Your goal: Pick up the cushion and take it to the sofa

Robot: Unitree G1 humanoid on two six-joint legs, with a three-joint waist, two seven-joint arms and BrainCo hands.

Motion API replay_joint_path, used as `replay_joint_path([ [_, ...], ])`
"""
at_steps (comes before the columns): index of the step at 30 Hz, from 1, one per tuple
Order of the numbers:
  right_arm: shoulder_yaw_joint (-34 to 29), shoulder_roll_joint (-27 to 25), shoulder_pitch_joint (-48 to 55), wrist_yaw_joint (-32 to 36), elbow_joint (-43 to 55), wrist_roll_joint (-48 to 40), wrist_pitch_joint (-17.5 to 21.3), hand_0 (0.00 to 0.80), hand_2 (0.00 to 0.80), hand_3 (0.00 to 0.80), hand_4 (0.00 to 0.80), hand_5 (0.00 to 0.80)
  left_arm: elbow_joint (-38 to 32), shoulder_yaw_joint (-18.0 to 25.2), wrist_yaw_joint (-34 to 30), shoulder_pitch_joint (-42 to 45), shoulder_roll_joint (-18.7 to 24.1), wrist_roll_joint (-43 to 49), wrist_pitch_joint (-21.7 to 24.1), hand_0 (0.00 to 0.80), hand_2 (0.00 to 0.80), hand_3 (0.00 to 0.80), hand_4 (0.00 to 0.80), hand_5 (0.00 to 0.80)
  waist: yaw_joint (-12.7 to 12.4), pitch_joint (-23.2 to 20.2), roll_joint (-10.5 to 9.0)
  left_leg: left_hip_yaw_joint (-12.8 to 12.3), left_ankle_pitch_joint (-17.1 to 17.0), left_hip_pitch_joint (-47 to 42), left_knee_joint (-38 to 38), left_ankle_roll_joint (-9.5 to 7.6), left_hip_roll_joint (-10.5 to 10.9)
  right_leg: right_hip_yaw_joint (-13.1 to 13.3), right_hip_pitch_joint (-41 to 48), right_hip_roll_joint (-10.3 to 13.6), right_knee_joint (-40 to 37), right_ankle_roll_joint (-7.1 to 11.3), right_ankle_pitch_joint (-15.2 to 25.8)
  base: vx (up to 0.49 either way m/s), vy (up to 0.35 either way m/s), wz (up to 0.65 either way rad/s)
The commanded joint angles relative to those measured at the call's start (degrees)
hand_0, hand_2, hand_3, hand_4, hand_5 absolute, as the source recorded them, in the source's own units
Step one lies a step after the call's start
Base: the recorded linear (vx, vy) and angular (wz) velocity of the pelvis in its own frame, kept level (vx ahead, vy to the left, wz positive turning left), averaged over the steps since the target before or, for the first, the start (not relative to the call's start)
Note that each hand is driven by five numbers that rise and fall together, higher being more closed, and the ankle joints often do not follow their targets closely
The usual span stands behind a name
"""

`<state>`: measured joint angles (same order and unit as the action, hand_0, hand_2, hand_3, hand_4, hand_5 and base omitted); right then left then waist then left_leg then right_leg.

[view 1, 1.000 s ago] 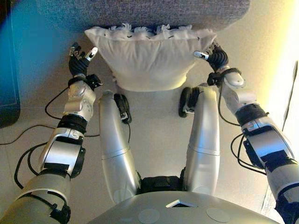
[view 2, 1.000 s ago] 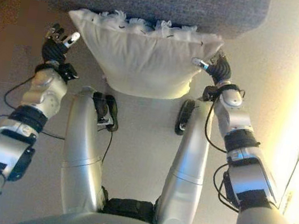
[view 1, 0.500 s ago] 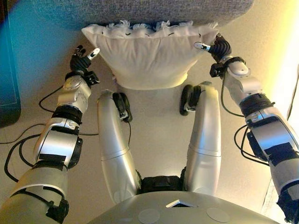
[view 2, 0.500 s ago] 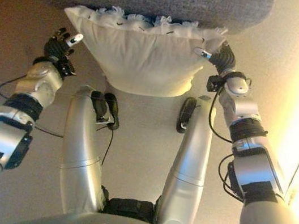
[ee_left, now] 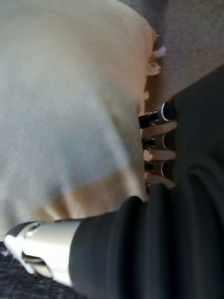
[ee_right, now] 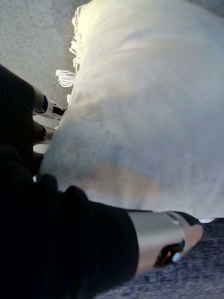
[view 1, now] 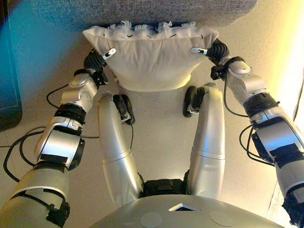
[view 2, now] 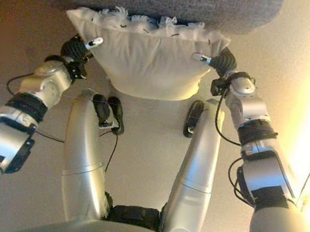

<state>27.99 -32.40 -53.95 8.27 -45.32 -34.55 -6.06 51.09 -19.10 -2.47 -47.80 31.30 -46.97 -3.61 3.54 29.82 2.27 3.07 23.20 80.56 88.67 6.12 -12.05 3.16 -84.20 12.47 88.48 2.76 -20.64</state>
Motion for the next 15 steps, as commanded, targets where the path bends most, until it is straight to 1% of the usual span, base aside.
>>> replay_joint_path([
  [1, 2.99, 1.10, -2.20, 3.19, 2.35, 3.22, -0.14, 0.753, 0.753, 0.753, 0.753, 0.753, -2.70, -2.13, -2.65, -2.41, -0.71, -0.90, 0.52, 0.518, 0.518, 0.518, 0.518, 0.518, 0.34, -0.03, 1.51, -5.04, -0.99, 0.42, -1.32, -4.34, -0.98, -0.42, 3.91, 3.64, -4.62, -1.09, 3.77, 0.000, 0.000, 0.00],
  [2, 3.32, 0.98, -2.33, 2.90, 2.33, 2.87, -0.50, 0.800, 0.800, 0.800, 0.800, 0.800, -2.67, -2.24, -2.46, -2.46, -0.71, -0.89, 0.73, 0.800, 0.800, 0.800, 0.800, 0.800, 0.30, -0.03, 1.47, -5.06, -1.00, 0.39, -1.30, -4.39, -1.03, -0.45, 4.00, 3.71, -4.70, -1.09, 3.81, 0.000, 0.000, 0.00],
  [4, 3.38, 0.83, -2.23, 2.94, 1.85, 0.60, -2.62, 0.800, 0.800, 0.800, 0.800, 0.800, -2.62, -2.25, -2.69, -2.64, -0.62, -0.91, 0.97, 0.800, 0.800, 0.800, 0.800, 0.800, 0.27, -0.03, 1.39, -5.06, -1.01, 0.31, -1.31, -4.41, -1.07, -0.49, 4.14, 3.73, -4.87, -1.09, 3.88, 0.000, 0.000, 0.00],
  [6, 3.03, 0.99, -1.98, 3.88, 0.91, 0.56, -3.44, 0.800, 0.800, 0.800, 0.800, 0.800, -2.43, -2.20, -3.15, -2.62, -0.61, -0.63, 1.51, 0.800, 0.800, 0.800, 0.800, 0.800, 0.20, -0.03, 1.38, -5.06, -1.08, 0.36, -1.29, -4.36, -1.13, -0.51, 4.12, 3.76, -4.94, -1.10, 3.99, 0.000, 0.000, 0.00],
  [8, 3.01, 1.22, -1.75, 3.10, 0.51, 1.66, -2.66, 0.800, 0.800, 0.800, 0.800, 0.800, -2.45, -2.32, -3.21, -2.47, -0.71, -0.55, 2.06, 0.800, 0.800, 0.800, 0.800, 0.800, 0.14, -0.03, 1.40, -5.08, -1.08, 0.25, -1.30, -4.34, -1.22, -0.50, 4.23, 3.87, -5.06, -1.08, 4.07, 0.000, 0.000, 0.00],
  [11, 2.85, 1.30, -1.68, 0.04, 0.77, 1.47, -1.37, 0.800, 0.800, 0.800, 0.800, 0.800, -2.71, -2.31, -3.18, -2.31, -0.81, -0.56, 3.04, 0.800, 0.800, 0.800, 0.800, 0.800, 0.06, -0.03, 1.43, -5.13, -1.23, -0.06, -1.60, -4.26, -1.28, -0.48, 4.56, 3.91, -5.36, -1.05, 4.21, 0.000, 0.000, 0.00],
  [15, 1.92, 1.36, -0.79, -3.19, 2.07, 0.65, 0.78, 0.800, 0.800, 0.800, 0.800, 0.800, -3.58, -1.77, -3.36, -1.61, -1.22, -0.55, 5.66, 0.800, 0.800, 0.800, 0.800, 0.800, 0.13, -0.03, 1.35, -5.27, -1.65, -0.94, -2.74, -4.10, -1.40, -0.61, 5.44, 3.84, -6.41, -1.01, 4.54, 0.000, 0.000, 0.00],
])
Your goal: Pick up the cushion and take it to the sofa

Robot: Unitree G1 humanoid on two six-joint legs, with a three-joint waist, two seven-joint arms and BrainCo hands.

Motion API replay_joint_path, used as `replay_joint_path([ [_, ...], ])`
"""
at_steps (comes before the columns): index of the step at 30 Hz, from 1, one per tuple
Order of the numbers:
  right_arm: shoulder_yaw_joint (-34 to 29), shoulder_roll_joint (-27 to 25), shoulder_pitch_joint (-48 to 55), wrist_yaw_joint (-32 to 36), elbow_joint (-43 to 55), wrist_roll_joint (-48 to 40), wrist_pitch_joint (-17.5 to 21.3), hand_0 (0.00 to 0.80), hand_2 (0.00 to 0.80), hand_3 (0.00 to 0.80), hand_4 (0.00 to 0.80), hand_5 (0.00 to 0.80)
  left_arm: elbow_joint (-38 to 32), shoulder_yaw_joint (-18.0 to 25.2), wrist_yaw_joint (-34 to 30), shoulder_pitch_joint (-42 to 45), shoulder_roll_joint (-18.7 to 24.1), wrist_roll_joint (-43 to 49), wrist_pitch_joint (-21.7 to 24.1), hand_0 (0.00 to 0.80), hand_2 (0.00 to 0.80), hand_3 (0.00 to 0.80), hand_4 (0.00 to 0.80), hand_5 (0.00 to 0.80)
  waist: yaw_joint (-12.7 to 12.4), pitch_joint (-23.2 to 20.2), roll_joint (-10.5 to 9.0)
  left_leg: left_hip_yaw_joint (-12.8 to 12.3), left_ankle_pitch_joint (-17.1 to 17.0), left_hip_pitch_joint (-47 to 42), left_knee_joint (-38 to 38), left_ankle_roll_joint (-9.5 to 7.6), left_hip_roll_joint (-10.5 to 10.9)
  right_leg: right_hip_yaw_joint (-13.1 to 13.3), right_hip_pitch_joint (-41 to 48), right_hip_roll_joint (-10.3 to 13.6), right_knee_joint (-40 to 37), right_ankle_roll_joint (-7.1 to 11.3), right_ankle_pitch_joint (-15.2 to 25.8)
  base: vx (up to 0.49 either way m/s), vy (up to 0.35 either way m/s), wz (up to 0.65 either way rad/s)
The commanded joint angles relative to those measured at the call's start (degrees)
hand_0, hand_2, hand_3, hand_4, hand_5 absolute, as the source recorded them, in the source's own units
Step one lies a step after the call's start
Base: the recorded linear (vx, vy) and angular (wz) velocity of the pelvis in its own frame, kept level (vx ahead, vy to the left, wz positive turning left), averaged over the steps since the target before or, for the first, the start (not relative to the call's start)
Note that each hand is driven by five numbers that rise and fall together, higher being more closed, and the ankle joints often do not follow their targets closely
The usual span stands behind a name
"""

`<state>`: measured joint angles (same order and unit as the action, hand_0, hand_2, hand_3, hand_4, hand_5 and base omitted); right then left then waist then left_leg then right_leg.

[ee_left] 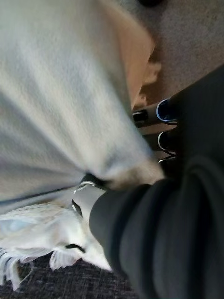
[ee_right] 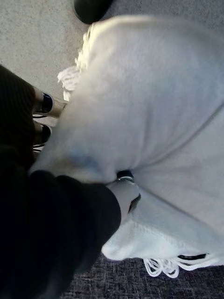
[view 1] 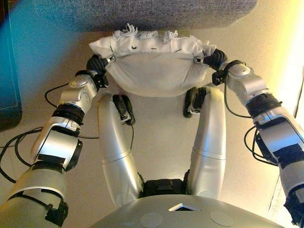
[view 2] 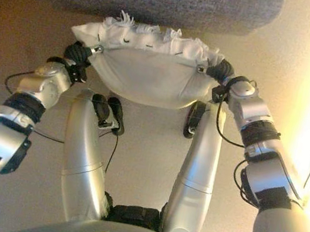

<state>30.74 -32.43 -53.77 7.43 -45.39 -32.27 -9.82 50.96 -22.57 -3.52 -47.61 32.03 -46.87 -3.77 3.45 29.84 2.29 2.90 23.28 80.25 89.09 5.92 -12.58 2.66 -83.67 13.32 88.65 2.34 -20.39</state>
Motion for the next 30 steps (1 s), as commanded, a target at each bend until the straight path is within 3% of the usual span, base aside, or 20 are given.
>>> replay_joint_path([
  [1, -1.40, 1.52, -0.20, -3.76, 3.35, -1.97, 5.74, 0.800, 0.800, 0.800, 0.800, 0.800, -4.40, 2.08, -2.15, -1.27, -2.20, -0.71, 7.09, 0.800, 0.800, 0.800, 0.800, 0.800, 0.28, -0.04, 1.27, -5.06, -2.08, -1.27, -4.00, -3.69, -0.87, -0.12, 5.53, 2.80, -7.29, -0.49, 4.55, 0.000, 0.000, 0.00],
  [6, -4.05, 2.93, 3.42, -7.04, 8.18, -3.28, 10.02, 0.800, 0.800, 0.800, 0.800, 0.800, -8.40, 3.35, -0.58, 1.16, -3.50, -0.72, 11.28, 0.800, 0.800, 0.800, 0.800, 0.800, 0.51, -0.04, 0.76, -4.96, -3.96, -5.46, -10.01, -2.33, -0.75, -0.91, 9.89, 1.43, -13.03, 0.19, 6.16, -0.008, -0.030, -0.01],
  [14, -9.45, 6.49, 11.83, -9.69, 18.53, -0.54, 22.71, 0.800, 0.800, 0.800, 0.800, 0.800, -15.72, 6.51, 2.79, 6.94, -9.45, 2.89, 24.41, 0.800, 0.800, 0.800, 0.800, 0.800, 1.50, -0.04, 0.01, -7.29, -12.52, -20.16, -34.31, -0.01, 0.05, -3.38, 24.10, -1.04, -32.16, 2.35, 12.08, -0.067, -0.065, -0.02],
  [19, -11.26, 8.89, 18.29, -11.44, 26.50, 2.46, 25.50, 0.800, 0.800, 0.800, 0.800, 0.800, -24.24, 7.45, 5.81, 11.58, -10.57, 7.20, 25.69, 0.800, 0.800, 0.800, 0.800, 0.800, 1.28, -0.09, -1.16, -5.91, -17.85, -31.56, -48.45, -0.05, 1.92, -4.07, 35.38, -2.28, -45.28, 2.67, 14.96, 0.006, -0.115, 0.13],
  [21, -11.87, 9.43, 20.57, -11.45, 28.68, 2.44, 25.87, 0.800, 0.800, 0.800, 0.800, 0.800, -27.43, 7.66, 6.19, 14.00, -10.42, 8.13, 25.06, 0.800, 0.800, 0.800, 0.800, 0.800, 1.03, -1.68, -1.86, -5.59, -18.66, -35.88, -52.17, -0.22, 2.82, -4.54, 39.92, -2.68, -50.33, 2.62, 15.75, 0.044, -0.137, 0.15],
  [22, -12.44, 9.64, 21.47, -10.87, 29.30, 1.45, 25.91, 0.800, 0.800, 0.800, 0.800, 0.800, -28.62, 7.97, 6.32, 15.01, -10.48, 8.39, 24.60, 0.800, 0.800, 0.800, 0.800, 0.800, 0.76, -2.63, -2.22, -5.16, -20.98, -37.01, -54.70, -0.75, 3.71, -4.75, 41.33, -3.05, -53.26, 2.23, 17.75, -0.006, -0.104, 0.09],
  [24, -13.33, 9.60, 22.43, -9.04, 29.77, -1.02, 24.69, 0.800, 0.800, 0.800, 0.800, 0.800, -29.49, 8.58, 6.70, 16.34, -10.47, 8.30, 24.01, 0.800, 0.800, 0.800, 0.800, 0.800, 0.29, -4.17, -2.81, -3.84, -21.21, -39.67, -56.92, -1.03, 4.99, -4.85, 44.62, -3.74, -56.46, 2.06, 17.95, 0.050, -0.082, -0.04],
  [26, -13.71, 9.65, 22.45, -8.42, 30.01, -0.44, 22.59, 0.800, 0.800, 0.800, 0.800, 0.800, -30.02, 9.04, 8.04, 17.70, -10.48, 8.64, 23.22, 0.800, 0.800, 0.800, 0.800, 0.800, -0.38, -5.65, -3.21, -1.54, -21.37, -41.57, -58.47, -1.39, 6.56, -4.21, 47.03, -4.43, -59.03, 2.17, 18.39, 0.099, -0.012, -0.25],
  [28, -13.34, 9.06, 22.05, -9.00, 32.17, 1.76, 20.12, 0.800, 0.800, 0.800, 0.800, 0.800, -32.67, 9.85, 8.93, 20.61, -10.36, 7.46, 22.86, 0.800, 0.800, 0.800, 0.800, 0.800, -1.84, -7.69, -3.26, 1.19, -21.65, -44.31, -61.37, -2.01, 9.75, -3.35, 49.93, -5.11, -62.70, 2.57, 19.19, 0.144, 0.040, -0.32],
  [30, -13.82, 9.09, 22.74, -9.67, 33.86, 2.10, 19.33, 0.800, 0.800, 0.800, 0.800, 0.800, -35.08, 10.60, 9.19, 23.23, -10.75, 7.65, 22.25, 0.800, 0.800, 0.800, 0.800, 0.800, -2.56, -9.37, -3.34, 0.98, -22.28, -46.93, -64.20, -2.37, 10.09, -3.54, 52.29, -5.42, -65.05, 2.83, 19.72, 0.146, 0.023, -0.45],
])
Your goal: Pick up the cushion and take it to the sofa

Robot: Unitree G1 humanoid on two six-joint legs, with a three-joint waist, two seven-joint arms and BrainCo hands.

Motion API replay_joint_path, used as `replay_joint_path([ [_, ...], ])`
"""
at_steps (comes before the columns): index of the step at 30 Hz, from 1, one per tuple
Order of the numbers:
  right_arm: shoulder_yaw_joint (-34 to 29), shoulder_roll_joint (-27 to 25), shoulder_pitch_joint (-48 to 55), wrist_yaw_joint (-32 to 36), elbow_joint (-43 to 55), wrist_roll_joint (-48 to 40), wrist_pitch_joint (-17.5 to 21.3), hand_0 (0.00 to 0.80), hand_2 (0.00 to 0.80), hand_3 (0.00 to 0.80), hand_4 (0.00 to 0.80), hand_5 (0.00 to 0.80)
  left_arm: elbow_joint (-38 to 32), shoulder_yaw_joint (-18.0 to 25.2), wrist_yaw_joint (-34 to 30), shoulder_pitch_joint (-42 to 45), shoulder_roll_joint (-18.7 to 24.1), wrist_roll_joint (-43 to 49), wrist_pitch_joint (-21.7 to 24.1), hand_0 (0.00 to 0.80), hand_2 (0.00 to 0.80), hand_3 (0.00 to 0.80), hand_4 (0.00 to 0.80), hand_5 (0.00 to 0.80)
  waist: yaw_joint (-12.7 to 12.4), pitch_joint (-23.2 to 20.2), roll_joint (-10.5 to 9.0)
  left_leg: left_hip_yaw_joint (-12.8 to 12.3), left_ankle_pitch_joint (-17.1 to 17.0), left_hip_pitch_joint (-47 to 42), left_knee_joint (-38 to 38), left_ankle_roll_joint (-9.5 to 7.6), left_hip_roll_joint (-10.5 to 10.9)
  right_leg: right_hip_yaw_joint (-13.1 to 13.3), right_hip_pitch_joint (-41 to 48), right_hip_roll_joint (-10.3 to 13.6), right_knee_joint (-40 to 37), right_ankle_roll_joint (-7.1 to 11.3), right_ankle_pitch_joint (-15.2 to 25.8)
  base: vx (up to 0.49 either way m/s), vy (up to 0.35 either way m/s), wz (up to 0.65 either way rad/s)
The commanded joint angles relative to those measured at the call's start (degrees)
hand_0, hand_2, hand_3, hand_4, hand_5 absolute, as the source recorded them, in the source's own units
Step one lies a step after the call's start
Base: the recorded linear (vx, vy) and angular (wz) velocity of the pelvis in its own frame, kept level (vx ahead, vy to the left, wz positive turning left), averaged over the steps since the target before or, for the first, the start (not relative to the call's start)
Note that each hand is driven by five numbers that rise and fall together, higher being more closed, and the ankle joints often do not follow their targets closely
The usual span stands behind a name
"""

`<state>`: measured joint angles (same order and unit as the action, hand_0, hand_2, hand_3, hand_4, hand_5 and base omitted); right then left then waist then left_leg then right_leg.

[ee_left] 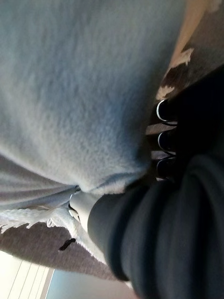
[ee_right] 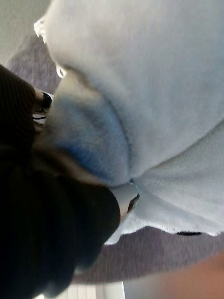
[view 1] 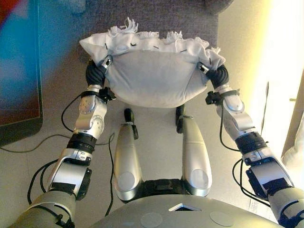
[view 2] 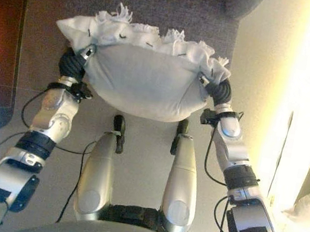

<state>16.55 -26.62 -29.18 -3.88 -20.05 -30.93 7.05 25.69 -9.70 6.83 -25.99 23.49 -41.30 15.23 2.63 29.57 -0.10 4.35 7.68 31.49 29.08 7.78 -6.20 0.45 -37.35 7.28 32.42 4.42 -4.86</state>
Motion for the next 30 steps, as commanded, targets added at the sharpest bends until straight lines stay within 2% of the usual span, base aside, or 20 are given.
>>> replay_joint_path([
  [1, 0.01, 3.37, -1.31, 0.98, 8.65, 0.55, 2.62, 0.800, 0.800, 0.800, 0.800, 0.800, -10.05, -2.18, -1.62, 2.35, -2.46, 1.93, 3.13, 0.800, 0.800, 0.800, 0.800, 0.800, -1.65, -9.97, -0.82, -1.69, -6.88, 0.47, -5.33, -4.19, 3.31, -1.80, 7.34, 0.64, -10.07, 0.73, 4.31, 0.151, -0.005, -0.51],
  [4, -1.65, 4.62, 2.78, 0.85, 8.55, -1.98, 3.91, 0.800, 0.800, 0.800, 0.800, 0.800, -10.15, -2.28, -2.94, 5.01, -3.09, 0.58, 2.59, 0.800, 0.800, 0.800, 0.800, 0.800, -1.30, -12.95, -0.36, -3.32, -7.86, -4.61, -9.45, -4.13, 3.34, -2.79, 12.50, 0.66, -14.28, 0.73, 5.02, 0.153, 0.015, -0.13],
  [8, -2.47, 5.77, 12.23, 3.03, 10.33, -0.71, 5.09, 0.800, 0.800, 0.800, 0.800, 0.800, -11.66, -1.85, -4.13, 8.87, -4.23, 2.13, 0.84, 0.800, 0.800, 0.800, 0.800, 0.800, 0.05, -17.03, -0.08, -9.24, -8.76, -12.82, -15.73, -4.36, 3.18, -6.35, 20.65, 1.21, -20.65, 1.27, 6.05, 0.143, 0.023, 0.17],
  [10, -2.33, 6.14, 15.64, 4.12, 10.86, -0.37, 4.33, 0.800, 0.800, 0.800, 0.800, 0.800, -12.96, -1.50, -4.98, 11.43, -4.52, 1.59, 0.26, 0.800, 0.800, 0.800, 0.800, 0.800, 0.10, -19.10, 0.08, -9.77, -9.23, -17.27, -19.45, -4.77, 3.71, -6.61, 24.43, 0.83, -23.83, 1.50, 6.66, 0.177, 0.080, 0.27],
  [14, -2.28, 6.65, 20.20, 6.06, 11.34, -1.21, -0.42, 0.800, 0.800, 0.800, 0.800, 0.800, -14.80, -0.79, -4.74, 15.90, -4.68, 1.60, -0.88, 0.800, 0.800, 0.800, 0.800, 0.800, -0.47, -23.64, 0.21, -10.42, -9.76, -24.81, -26.29, -5.21, 4.40, -6.81, 31.20, -0.20, -29.87, 1.94, 7.85, 0.218, 0.077, -0.03],
  [17, -1.58, 7.05, 20.52, 6.96, 10.93, -0.98, -0.12, 0.800, 0.800, 0.800, 0.800, 0.800, -14.71, -0.79, -3.48, 17.24, -4.89, 3.01, -1.39, 0.800, 0.800, 0.800, 0.800, 0.800, -0.70, -25.35, -0.37, -11.27, -8.62, -27.81, -26.43, -5.35, 4.63, -6.80, 34.06, -0.43, -31.59, 1.82, 8.20, 0.155, 0.042, -0.10],
  [20, -1.77, 6.85, 18.70, 7.18, 11.36, -4.20, -3.08, 0.800, 0.800, 0.800, 0.800, 0.800, -15.59, 0.39, -3.43, 18.08, -4.52, 4.05, -3.46, 0.800, 0.800, 0.800, 0.800, 0.800, -1.01, -26.22, -0.80, -12.36, -7.21, -29.83, -25.35, -5.46, 4.57, -6.65, 35.75, -0.19, -30.70, 1.89, 7.65, 0.081, 0.057, -0.05],
  [26, -2.29, 7.46, 16.73, 7.36, 9.36, -4.84, -4.48, 0.800, 0.800, 0.800, 0.800, 0.800, -14.27, 1.19, -4.89, 17.30, -3.36, 5.18, -5.41, 0.800, 0.800, 0.800, 0.800, 0.800, -0.83, -26.84, -0.76, -13.39, -5.71, -32.34, -24.98, -6.83, 5.43, -6.13, 36.78, 0.64, -27.12, 2.62, 6.06, 0.059, 0.122, -0.08],
  [29, -3.05, 7.91, 16.40, 6.52, 9.00, -4.57, -4.63, 0.800, 0.800, 0.800, 0.800, 0.800, -14.14, 1.22, -6.03, 17.09, -3.10, 4.73, -6.92, 0.800, 0.800, 0.800, 0.800, 0.800, -0.97, -26.74, -0.91, -13.50, -4.87, -32.19, -24.17, -7.92, 6.15, -5.73, 35.68, 1.95, -21.98, 2.95, 6.67, 0.026, 0.120, 0.00],
  [30, -3.39, 8.27, 16.55, 6.19, 8.98, -4.91, -4.38, 0.800, 0.800, 0.800, 0.800, 0.800, -13.60, 1.11, -6.85, 16.55, -2.81, 4.61, -7.13, 0.800, 0.800, 0.800, 0.800, 0.800, -1.01, -26.32, -0.88, -13.57, -4.23, -31.90, -23.53, -8.76, 6.51, -5.78, 34.23, 2.81, -16.87, 2.81, 7.68, -0.005, 0.141, -0.01],
])
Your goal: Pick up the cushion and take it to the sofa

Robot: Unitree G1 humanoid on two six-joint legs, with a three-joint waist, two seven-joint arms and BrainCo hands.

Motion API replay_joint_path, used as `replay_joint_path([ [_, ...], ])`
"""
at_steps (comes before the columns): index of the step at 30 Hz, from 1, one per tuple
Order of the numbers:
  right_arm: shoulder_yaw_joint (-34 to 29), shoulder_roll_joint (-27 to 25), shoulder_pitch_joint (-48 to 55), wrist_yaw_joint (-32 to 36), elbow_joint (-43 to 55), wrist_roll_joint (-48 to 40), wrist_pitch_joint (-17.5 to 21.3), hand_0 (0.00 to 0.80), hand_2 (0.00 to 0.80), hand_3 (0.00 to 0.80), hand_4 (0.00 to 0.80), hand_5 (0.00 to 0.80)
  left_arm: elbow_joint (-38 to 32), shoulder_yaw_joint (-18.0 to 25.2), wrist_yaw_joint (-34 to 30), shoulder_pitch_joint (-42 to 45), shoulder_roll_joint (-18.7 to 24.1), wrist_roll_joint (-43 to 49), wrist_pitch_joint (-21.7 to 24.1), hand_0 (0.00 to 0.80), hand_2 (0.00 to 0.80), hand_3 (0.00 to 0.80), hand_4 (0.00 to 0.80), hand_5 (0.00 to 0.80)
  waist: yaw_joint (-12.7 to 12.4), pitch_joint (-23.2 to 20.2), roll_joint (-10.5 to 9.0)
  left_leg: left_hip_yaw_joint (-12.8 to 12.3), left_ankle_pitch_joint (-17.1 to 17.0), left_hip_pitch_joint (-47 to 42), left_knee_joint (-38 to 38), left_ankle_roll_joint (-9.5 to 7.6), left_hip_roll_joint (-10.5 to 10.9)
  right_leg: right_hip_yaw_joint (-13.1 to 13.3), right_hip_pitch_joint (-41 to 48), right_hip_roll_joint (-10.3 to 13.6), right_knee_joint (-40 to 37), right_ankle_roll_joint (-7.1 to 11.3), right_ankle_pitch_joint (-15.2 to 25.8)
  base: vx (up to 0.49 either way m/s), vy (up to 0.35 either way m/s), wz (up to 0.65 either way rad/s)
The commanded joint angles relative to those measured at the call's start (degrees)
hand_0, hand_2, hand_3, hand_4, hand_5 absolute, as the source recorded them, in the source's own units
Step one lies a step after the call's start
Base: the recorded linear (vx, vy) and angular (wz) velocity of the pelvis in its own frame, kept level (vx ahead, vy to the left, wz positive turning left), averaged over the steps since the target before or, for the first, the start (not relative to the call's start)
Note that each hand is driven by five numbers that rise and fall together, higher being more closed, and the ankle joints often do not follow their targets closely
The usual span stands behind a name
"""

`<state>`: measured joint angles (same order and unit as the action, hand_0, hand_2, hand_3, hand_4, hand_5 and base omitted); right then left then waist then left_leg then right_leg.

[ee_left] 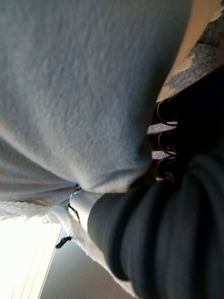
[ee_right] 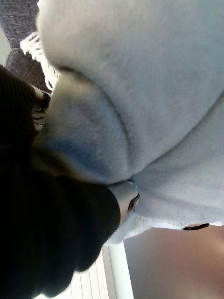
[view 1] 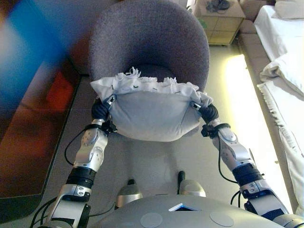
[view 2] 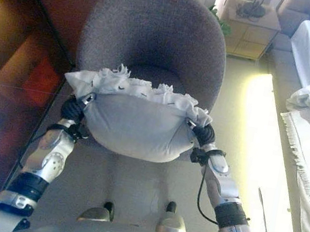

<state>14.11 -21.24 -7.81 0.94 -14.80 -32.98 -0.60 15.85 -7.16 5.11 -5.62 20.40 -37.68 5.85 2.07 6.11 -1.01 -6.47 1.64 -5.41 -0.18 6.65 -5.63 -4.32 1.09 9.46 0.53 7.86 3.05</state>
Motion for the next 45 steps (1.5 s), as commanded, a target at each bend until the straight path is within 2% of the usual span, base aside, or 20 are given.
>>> replay_joint_path([
  [1, -1.12, 3.20, -4.58, 1.15, 3.62, -3.76, 3.58, 0.800, 0.800, 0.800, 0.800, 0.800, -3.22, -1.66, -5.60, -4.30, 0.40, 0.97, 2.27, 0.800, 0.800, 0.800, 0.800, 0.800, -0.48, -2.52, 0.22, -2.69, 2.18, 5.20, 6.10, -8.21, 6.15, -1.14, -5.67, 1.22, 19.59, -0.88, 0.65, 0.000, 0.182, 0.01],
  [4, -1.15, 3.83, -4.24, 0.26, 2.47, -4.41, 4.76, 0.800, 0.800, 0.800, 0.800, 0.800, -0.90, -2.57, -6.92, -5.73, 0.29, 0.02, 2.72, 0.800, 0.800, 0.800, 0.800, 0.800, 0.01, -1.06, 1.29, -1.74, 2.87, 4.90, 7.13, -8.91, 6.33, 0.47, -10.87, 1.42, 31.96, -1.69, 4.49, 0.044, 0.148, 0.09],
  [6, -0.62, 3.77, -4.05, -0.15, 2.15, -4.22, 5.09, 0.800, 0.800, 0.800, 0.800, 0.800, -0.01, -2.99, -7.34, -6.56, 0.08, -0.52, 2.41, 0.800, 0.800, 0.800, 0.800, 0.800, 0.76, -0.44, 1.33, -1.14, 3.23, 4.25, 7.86, -8.82, 6.55, 2.44, -13.07, 0.54, 33.52, -1.48, 6.44, 0.153, 0.077, 0.10],
  [8, -0.69, 3.52, -3.50, -0.33, 1.94, -4.09, 5.14, 0.800, 0.800, 0.800, 0.800, 0.800, 0.91, -3.39, -7.71, -7.01, -0.24, -0.57, 2.44, 0.800, 0.800, 0.800, 0.800, 0.800, 1.70, -0.41, 0.94, -0.57, 3.69, 3.41, 8.05, -8.70, 7.11, 3.95, -13.81, -0.66, 30.96, -1.07, 7.46, 0.226, -0.019, 0.33],
  [12, -1.75, 2.58, -1.52, 0.57, 2.73, -4.68, 5.58, 0.800, 0.800, 0.800, 0.800, 0.800, 0.24, -4.64, -7.24, -7.47, -0.68, 0.07, 2.03, 0.800, 0.800, 0.800, 0.800, 0.800, 4.16, -0.84, -1.80, 1.53, 6.78, 2.19, 9.91, -8.10, 9.29, 7.83, -13.30, -1.25, 12.68, 0.36, 8.23, 0.316, -0.143, 0.33],
  [14, -2.21, 1.65, -1.77, 0.88, 2.46, -5.62, 5.84, 0.800, 0.800, 0.800, 0.800, 0.800, 0.08, -5.14, -7.70, -7.78, -0.68, 0.55, 1.83, 0.800, 0.800, 0.800, 0.800, 0.800, 5.42, -0.93, -3.38, 3.09, 9.59, 1.26, 10.66, -8.53, 10.71, 10.63, -15.18, -1.36, 3.60, 1.92, 11.49, 0.397, -0.161, 0.40],
  [17, -2.93, 0.92, -2.16, 1.54, 2.08, -6.63, 5.43, 0.800, 0.800, 0.800, 0.800, 0.800, -0.33, -4.83, -8.55, -7.38, -0.58, 1.01, 1.07, 0.800, 0.800, 0.800, 0.800, 0.800, 6.32, -0.59, -3.67, 3.58, 11.72, -0.87, 10.97, -8.87, 10.41, 10.57, -17.41, -1.92, -1.43, 2.47, 14.14, 0.395, -0.128, 0.62],
  [20, -3.63, 0.64, -2.28, 2.65, 1.93, -6.48, 5.00, 0.800, 0.800, 0.800, 0.800, 0.800, -1.34, -3.75, -9.59, -6.03, -0.26, 1.51, 0.19, 0.800, 0.800, 0.800, 0.800, 0.800, 6.51, 0.27, -4.00, 3.21, 14.17, -3.30, 12.20, -9.23, 9.30, 8.02, -20.40, -2.05, -0.11, 2.30, 15.64, 0.499, -0.177, 0.21],
  [21, -4.11, 0.41, -1.94, 4.23, 2.08, -5.52, 4.91, 0.800, 0.800, 0.800, 0.800, 0.800, -1.34, -2.66, -10.04, -5.24, -0.50, 1.66, 0.64, 0.800, 0.800, 0.800, 0.800, 0.800, 6.63, -0.02, -4.28, 2.65, 14.48, -3.48, 13.10, -9.52, 9.15, 7.36, -19.70, -2.00, 0.25, 2.22, 14.47, 0.442, -0.144, -0.17],
  [24, -4.22, 0.40, -1.32, 5.33, 3.41, -4.14, 3.91, 0.800, 0.800, 0.800, 0.800, 0.800, -2.31, -1.08, -10.33, -3.11, -1.28, 1.88, 1.02, 0.800, 0.800, 0.800, 0.800, 0.800, 7.22, -1.50, -3.68, 0.84, 11.03, -5.18, 14.87, -7.67, 6.45, 6.38, -18.43, -2.69, 3.00, 1.11, 12.42, 0.476, -0.130, -0.08],
  [26, -3.91, 0.51, -0.68, 5.81, 4.26, -4.03, 2.48, 0.800, 0.800, 0.800, 0.800, 0.800, -3.49, 0.42, -10.33, -0.88, -1.22, 1.26, 0.48, 0.800, 0.800, 0.800, 0.800, 0.800, 7.64, -3.41, -1.81, 0.24, 2.42, -7.00, 17.84, -4.13, 2.68, 5.89, -16.53, -5.49, 5.44, -1.10, 9.01, 0.463, -0.163, -0.02],
  [27, -3.71, 0.53, -0.65, 6.26, 4.67, -3.89, 2.02, 0.800, 0.800, 0.800, 0.800, 0.800, -3.98, 0.99, -10.01, -0.44, -1.10, 1.10, 0.19, 0.800, 0.800, 0.800, 0.800, 0.800, 7.79, -4.25, -1.70, -0.15, -2.61, -6.27, 20.79, -2.48, 1.79, 5.85, -15.38, -6.15, 5.29, -2.18, 8.09, 0.378, -0.197, 0.07],
  [29, -3.25, -0.22, -0.61, 7.76, 4.84, -3.84, 2.12, 0.800, 0.800, 0.800, 0.800, 0.800, -4.51, 1.77, -9.62, -0.55, -1.00, 0.38, 0.18, 0.800, 0.800, 0.800, 0.800, 0.800, 7.54, -5.06, -2.55, -2.02, -7.33, -1.73, 32.13, -1.01, 0.42, 5.52, -11.59, -6.69, 4.46, -5.03, 6.04, 0.385, -0.226, 0.05],
  [31, -3.16, -0.44, -0.41, 8.68, 4.20, -3.55, 3.15, 0.800, 0.800, 0.800, 0.800, 0.800, -4.73, 2.07, -9.25, -0.70, -1.49, 0.09, 0.35, 0.800, 0.800, 0.800, 0.800, 0.800, 7.14, -5.32, -3.38, -2.56, -7.12, 2.45, 38.86, -1.60, -0.16, 5.21, -9.43, -6.82, 4.58, -6.62, 4.63, 0.351, -0.176, -0.31],
  [32, -2.80, -0.34, -0.36, 8.72, 3.57, -3.74, 4.09, 0.800, 0.800, 0.800, 0.800, 0.800, -4.55, 1.91, -8.65, -1.21, -1.98, 0.22, 0.27, 0.800, 0.800, 0.800, 0.800, 0.800, 6.75, -5.15, -3.72, -3.16, -5.47, 5.10, 41.76, -2.41, -1.68, 4.82, -7.69, -7.16, 4.73, -7.39, 3.60, 0.315, -0.120, -0.51],
  [33, -2.50, -0.18, -0.52, 8.49, 3.22, -4.13, 4.55, 0.800, 0.800, 0.800, 0.800, 0.800, -4.27, 1.61, -8.26, -1.67, -2.11, 0.08, 0.28, 0.800, 0.800, 0.800, 0.800, 0.800, 6.42, -5.30, -4.39, -3.16, -4.74, 6.76, 41.22, -3.29, -1.54, 4.88, -6.91, -6.95, 4.55, -7.59, 3.18, 0.314, -0.066, -0.38],
  [36, -1.99, -0.22, -1.65, 7.55, 2.40, -5.21, 5.14, 0.800, 0.800, 0.800, 0.800, 0.800, -3.43, 0.92, -8.59, -2.87, -2.08, -0.17, 0.39, 0.800, 0.800, 0.800, 0.800, 0.800, 4.94, -4.92, -4.95, -2.11, -3.42, 9.52, 34.50, -4.71, -0.96, 5.04, -4.70, -7.73, 4.19, -7.51, 1.63, 0.244, 0.029, -0.19],
  [39, -1.78, -0.06, -3.32, 5.58, 3.12, -5.67, 3.64, 0.800, 0.800, 0.800, 0.800, 0.800, -3.35, 1.10, -9.02, -3.48, -1.62, -0.65, 0.28, 0.800, 0.800, 0.800, 0.800, 0.800, 3.02, -4.18, -3.90, 1.79, -6.21, 11.79, 18.43, -3.94, -0.14, 6.90, -2.46, -9.13, 3.91, -6.41, -0.73, 0.230, 0.128, -0.13],
  [42, -1.59, 0.57, -3.84, 4.80, 4.10, -6.14, 2.45, 0.800, 0.800, 0.800, 0.800, 0.800, -3.13, 1.22, -8.33, -3.80, -1.80, -1.02, 0.67, 0.800, 0.800, 0.800, 0.800, 0.800, 1.33, -3.38, -3.13, 4.58, -7.42, 13.59, 9.84, -2.35, -0.21, 7.61, 0.19, -8.72, 3.74, -5.48, -2.99, 0.206, 0.119, -0.37],
  [45, -1.82, 1.42, -4.05, 4.90, 3.82, -5.51, 2.22, 0.800, 0.800, 0.800, 0.800, 0.800, -1.87, 1.44, -9.01, -4.19, -2.11, -0.93, 1.15, 0.800, 0.800, 0.800, 0.800, 0.800, 0.91, -3.33, -2.52, 3.71, -6.68, 13.49, 6.86, -1.94, -0.33, 6.82, 1.96, -7.58, 4.27, -4.76, -4.73, 0.192, 0.111, -0.42],
])
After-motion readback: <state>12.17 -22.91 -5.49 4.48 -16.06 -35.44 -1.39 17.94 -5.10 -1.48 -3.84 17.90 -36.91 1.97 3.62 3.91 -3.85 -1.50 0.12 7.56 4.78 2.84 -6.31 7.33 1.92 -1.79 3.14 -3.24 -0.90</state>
